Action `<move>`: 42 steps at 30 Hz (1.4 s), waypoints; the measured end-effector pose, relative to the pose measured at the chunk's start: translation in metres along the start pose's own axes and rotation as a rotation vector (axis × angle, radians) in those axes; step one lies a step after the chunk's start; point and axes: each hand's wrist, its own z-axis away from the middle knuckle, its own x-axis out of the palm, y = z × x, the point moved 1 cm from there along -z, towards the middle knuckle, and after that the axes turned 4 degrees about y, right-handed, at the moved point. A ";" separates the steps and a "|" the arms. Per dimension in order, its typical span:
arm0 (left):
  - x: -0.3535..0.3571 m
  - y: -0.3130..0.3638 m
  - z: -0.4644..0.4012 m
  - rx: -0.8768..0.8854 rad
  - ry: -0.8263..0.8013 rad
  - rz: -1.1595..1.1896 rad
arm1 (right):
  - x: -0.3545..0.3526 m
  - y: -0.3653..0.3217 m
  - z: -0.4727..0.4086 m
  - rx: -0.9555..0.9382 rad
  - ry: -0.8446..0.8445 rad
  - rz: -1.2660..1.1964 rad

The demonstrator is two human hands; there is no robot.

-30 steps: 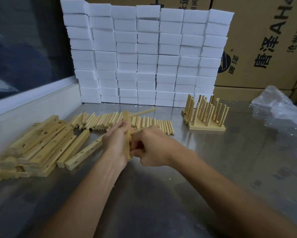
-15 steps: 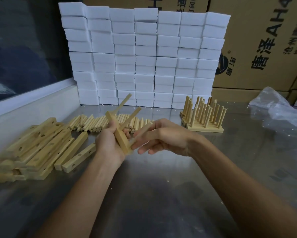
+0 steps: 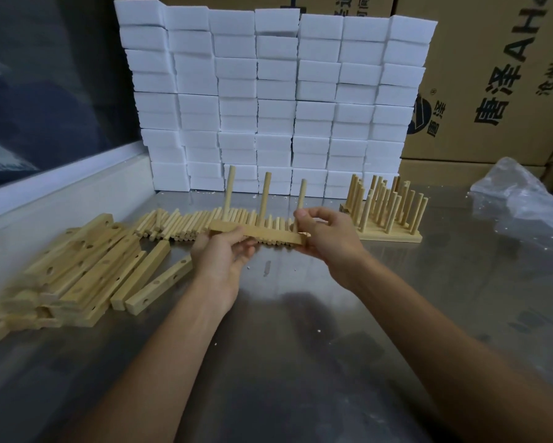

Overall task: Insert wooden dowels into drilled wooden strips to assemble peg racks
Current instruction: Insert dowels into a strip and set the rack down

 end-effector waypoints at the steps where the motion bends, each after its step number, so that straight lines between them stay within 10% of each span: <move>1: 0.000 -0.001 0.000 0.046 0.000 -0.049 | -0.004 0.002 -0.002 -0.008 0.014 0.014; 8: -0.003 -0.009 -0.001 0.035 -0.025 -0.182 | -0.017 0.019 -0.015 -0.102 0.133 0.266; 12: -0.003 -0.014 0.001 0.058 0.025 -0.199 | -0.018 0.031 -0.004 -0.528 0.289 0.718; 17: -0.001 -0.020 0.001 0.058 0.012 -0.231 | -0.006 0.038 0.012 -0.740 0.014 0.954; 24: 0.004 -0.028 0.009 0.050 -0.070 -0.259 | -0.012 0.037 0.016 -0.875 0.045 1.269; 42: -0.007 -0.024 -0.002 0.076 -0.011 -0.440 | -0.104 0.044 -0.006 -0.402 0.230 1.281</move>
